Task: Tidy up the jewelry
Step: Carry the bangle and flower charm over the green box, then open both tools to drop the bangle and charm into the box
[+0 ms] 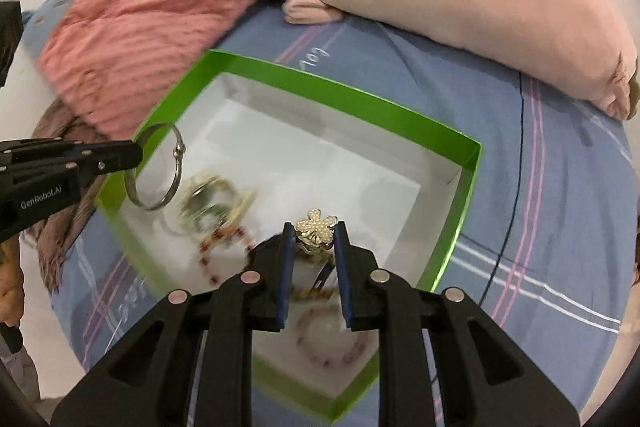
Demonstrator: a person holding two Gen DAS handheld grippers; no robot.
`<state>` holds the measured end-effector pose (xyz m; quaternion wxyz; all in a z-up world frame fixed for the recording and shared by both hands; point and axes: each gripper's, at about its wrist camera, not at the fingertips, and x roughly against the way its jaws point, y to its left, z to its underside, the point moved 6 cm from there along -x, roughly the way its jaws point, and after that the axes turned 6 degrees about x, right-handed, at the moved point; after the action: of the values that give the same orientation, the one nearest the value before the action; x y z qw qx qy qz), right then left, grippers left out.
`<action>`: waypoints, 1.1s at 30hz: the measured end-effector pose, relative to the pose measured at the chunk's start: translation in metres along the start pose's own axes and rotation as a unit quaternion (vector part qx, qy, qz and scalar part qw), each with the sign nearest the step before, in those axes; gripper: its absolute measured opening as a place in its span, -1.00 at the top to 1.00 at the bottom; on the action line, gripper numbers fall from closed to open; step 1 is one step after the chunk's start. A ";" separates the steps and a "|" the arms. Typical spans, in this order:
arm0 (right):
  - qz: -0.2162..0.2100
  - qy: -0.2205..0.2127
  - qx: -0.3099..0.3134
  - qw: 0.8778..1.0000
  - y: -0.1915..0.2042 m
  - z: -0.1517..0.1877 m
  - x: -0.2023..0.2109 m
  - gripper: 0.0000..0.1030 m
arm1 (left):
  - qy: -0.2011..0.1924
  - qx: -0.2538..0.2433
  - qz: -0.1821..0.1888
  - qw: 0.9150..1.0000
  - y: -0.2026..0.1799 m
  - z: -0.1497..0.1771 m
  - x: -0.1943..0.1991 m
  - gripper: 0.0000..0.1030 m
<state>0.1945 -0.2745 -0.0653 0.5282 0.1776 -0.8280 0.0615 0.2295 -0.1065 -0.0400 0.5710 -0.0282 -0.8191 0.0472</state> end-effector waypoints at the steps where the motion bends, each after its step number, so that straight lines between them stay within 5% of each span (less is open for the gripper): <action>1: 0.001 0.006 -0.005 1.000 -0.004 -0.003 -0.007 0.62 | 0.011 0.001 0.002 1.000 -0.002 -0.007 -0.010 0.94; 18: 0.025 0.049 -0.019 0.998 -0.013 -0.006 -0.054 0.60 | 0.080 0.019 -0.026 0.996 -0.002 -0.022 -0.095 0.91; 22: 0.020 0.038 -0.021 0.999 -0.012 -0.007 -0.048 0.48 | 0.064 0.015 -0.024 0.998 0.001 -0.020 -0.087 0.91; 25: 0.016 0.023 -0.030 0.999 -0.013 -0.007 -0.031 0.42 | 0.048 0.017 -0.016 0.999 0.006 -0.015 -0.069 0.74; 33: -0.018 -0.048 -0.017 0.999 0.017 0.021 0.064 0.40 | -0.003 0.023 0.007 1.000 0.025 0.023 0.005 0.59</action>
<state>0.1456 -0.2797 -0.0154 0.4920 0.1865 -0.8499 0.0297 0.2061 -0.0818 -0.0462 0.5690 -0.0206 -0.8191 0.0698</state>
